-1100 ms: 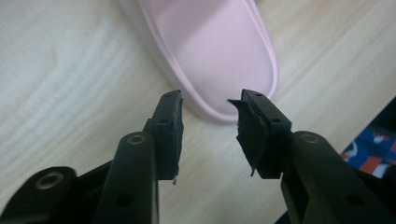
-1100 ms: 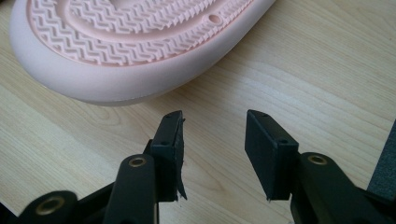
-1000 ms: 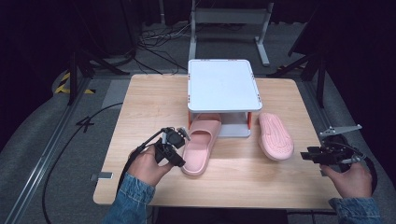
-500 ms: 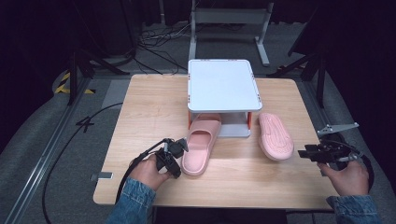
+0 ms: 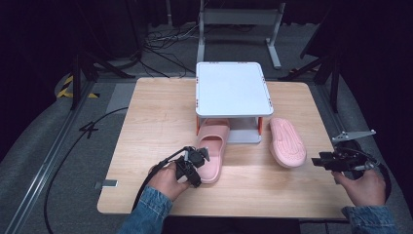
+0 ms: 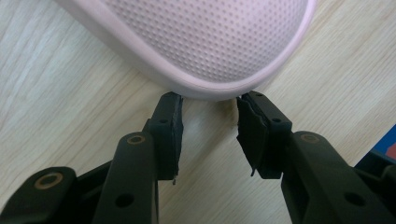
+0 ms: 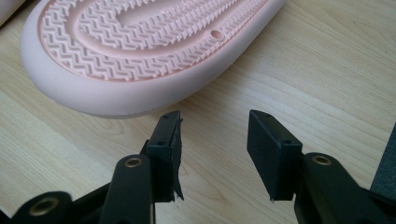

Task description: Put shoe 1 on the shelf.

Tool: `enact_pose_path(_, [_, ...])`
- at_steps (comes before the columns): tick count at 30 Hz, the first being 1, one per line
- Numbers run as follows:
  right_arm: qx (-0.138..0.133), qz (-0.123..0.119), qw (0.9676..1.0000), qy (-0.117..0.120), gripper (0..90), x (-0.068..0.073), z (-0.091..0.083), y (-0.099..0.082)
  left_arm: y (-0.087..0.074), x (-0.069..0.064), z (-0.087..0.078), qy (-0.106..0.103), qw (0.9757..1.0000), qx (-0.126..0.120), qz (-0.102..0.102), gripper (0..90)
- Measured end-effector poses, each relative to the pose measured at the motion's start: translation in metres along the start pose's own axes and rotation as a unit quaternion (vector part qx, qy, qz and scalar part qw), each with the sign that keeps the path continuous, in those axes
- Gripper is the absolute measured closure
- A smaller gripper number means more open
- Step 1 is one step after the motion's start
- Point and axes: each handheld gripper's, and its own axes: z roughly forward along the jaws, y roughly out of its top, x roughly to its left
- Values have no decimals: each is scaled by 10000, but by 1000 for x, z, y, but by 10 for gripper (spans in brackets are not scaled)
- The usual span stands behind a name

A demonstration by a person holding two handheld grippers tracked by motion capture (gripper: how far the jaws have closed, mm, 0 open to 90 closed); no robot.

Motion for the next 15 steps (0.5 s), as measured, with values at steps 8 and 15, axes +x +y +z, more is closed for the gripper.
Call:
enact_pose_path(8, [6,14,10000,-39,550,0,-1,-3,5,-17,-2,-109,9995,103,275,596])
enact_pose_path(15, [-17,-15,10000,-38,551,0,-2,-5,13,-31,-1,-77,9980,185,591,732])
